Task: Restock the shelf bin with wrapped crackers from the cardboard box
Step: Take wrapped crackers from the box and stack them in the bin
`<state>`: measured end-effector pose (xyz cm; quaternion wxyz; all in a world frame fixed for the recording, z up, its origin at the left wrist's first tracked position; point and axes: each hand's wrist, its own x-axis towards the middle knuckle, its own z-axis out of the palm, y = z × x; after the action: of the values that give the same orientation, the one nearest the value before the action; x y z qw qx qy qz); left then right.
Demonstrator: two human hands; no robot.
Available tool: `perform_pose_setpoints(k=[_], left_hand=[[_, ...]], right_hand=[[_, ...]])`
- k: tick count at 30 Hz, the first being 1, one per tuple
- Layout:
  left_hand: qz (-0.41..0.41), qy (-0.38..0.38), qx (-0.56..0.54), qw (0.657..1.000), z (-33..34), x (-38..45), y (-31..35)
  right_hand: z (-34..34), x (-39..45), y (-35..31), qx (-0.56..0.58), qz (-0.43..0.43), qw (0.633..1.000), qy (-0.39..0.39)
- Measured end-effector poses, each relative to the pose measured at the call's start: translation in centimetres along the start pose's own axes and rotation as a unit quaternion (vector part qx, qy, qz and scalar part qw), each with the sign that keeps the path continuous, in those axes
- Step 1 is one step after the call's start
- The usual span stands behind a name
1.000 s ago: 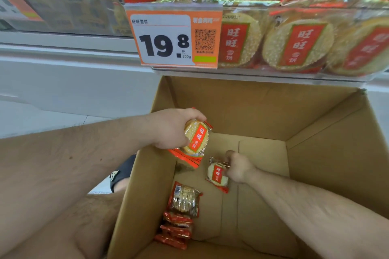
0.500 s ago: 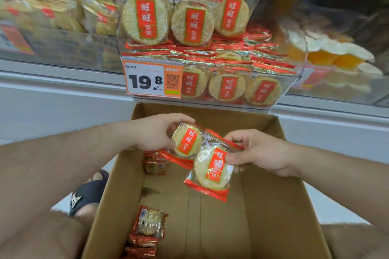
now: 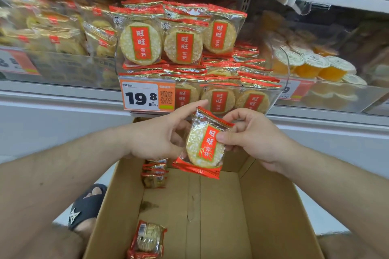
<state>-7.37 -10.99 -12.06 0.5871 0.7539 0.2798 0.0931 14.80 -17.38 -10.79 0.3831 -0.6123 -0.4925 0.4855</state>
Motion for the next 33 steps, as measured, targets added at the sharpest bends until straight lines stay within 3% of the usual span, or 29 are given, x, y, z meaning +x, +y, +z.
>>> perform_pose_setpoints(k=[6,10,15,21,25,27,29,33], left_hand=[[-0.008,0.036,-0.111,0.993,0.3,0.3,0.4],[-0.009,0.114,-0.083,0.990,0.8,0.9,0.7],[0.000,0.161,-0.101,0.982,0.8,1.1,1.0],[0.030,0.204,-0.141,0.968,1.6,1.0,2.6],[0.052,0.241,-0.132,0.960,1.8,1.1,3.1],[0.081,0.291,-0.047,0.952,1.7,1.0,3.4],[0.121,0.368,0.091,0.918,1.4,0.9,3.9],[0.175,0.455,0.389,0.782,0.1,1.3,3.9]], right_hand=[[-0.1,0.1,-0.2,0.009,-0.017,0.999,0.030],[-0.1,0.1,-0.1,0.010,-0.029,0.998,0.050],[-0.8,0.0,-0.8,0.016,-0.020,0.995,0.100],[-0.8,-0.8,-1.8,0.069,-0.009,0.998,0.001],[-1.1,-0.6,-2.2,0.056,-0.011,0.998,-0.014],[-2.0,-0.4,-3.3,0.058,-0.024,0.998,0.005],[-3.6,0.1,-5.4,0.073,-0.066,0.994,0.051],[-6.3,2.7,-10.6,0.045,-0.156,0.971,0.176]])
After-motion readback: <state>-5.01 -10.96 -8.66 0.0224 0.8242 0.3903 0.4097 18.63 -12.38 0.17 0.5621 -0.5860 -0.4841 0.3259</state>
